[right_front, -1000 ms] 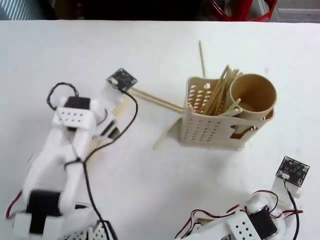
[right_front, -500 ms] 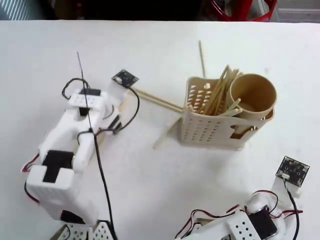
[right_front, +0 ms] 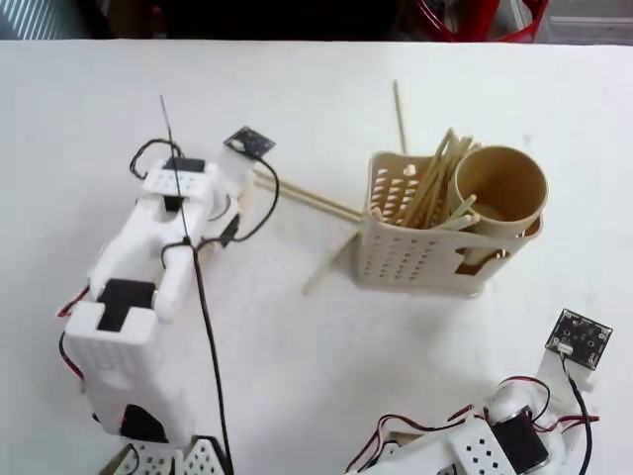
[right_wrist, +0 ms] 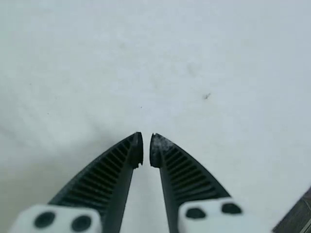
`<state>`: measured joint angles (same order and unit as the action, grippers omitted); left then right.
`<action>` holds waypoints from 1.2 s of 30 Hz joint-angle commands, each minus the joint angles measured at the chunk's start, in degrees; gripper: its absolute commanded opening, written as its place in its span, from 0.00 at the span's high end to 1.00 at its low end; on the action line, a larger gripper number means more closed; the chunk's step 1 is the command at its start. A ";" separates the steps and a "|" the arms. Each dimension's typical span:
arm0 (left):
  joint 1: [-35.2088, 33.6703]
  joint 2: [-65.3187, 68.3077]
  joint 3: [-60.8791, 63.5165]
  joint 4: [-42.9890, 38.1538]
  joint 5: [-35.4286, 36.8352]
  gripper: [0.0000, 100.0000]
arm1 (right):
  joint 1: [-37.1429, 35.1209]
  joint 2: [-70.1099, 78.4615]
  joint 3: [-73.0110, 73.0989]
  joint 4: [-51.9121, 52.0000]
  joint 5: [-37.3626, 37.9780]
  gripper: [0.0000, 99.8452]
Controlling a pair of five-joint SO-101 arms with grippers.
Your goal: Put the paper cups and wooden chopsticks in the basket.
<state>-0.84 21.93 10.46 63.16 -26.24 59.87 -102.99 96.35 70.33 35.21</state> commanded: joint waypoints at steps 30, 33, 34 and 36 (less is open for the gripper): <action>6.11 1.54 -13.01 4.22 9.76 0.92 | 0.40 -0.04 0.53 -0.04 0.44 0.96; 6.20 -1.54 -9.93 3.87 9.05 0.92 | 0.40 -0.04 0.53 -0.04 0.44 0.96; 6.37 -2.51 -8.62 3.87 9.14 0.92 | 0.40 -0.04 0.53 -0.04 0.44 0.96; 6.64 -4.44 -6.24 3.78 9.14 0.92 | 0.40 -0.04 0.53 -0.04 0.44 0.96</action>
<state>4.53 23.96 1.32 67.74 -16.57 59.87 -102.99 96.35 70.33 35.21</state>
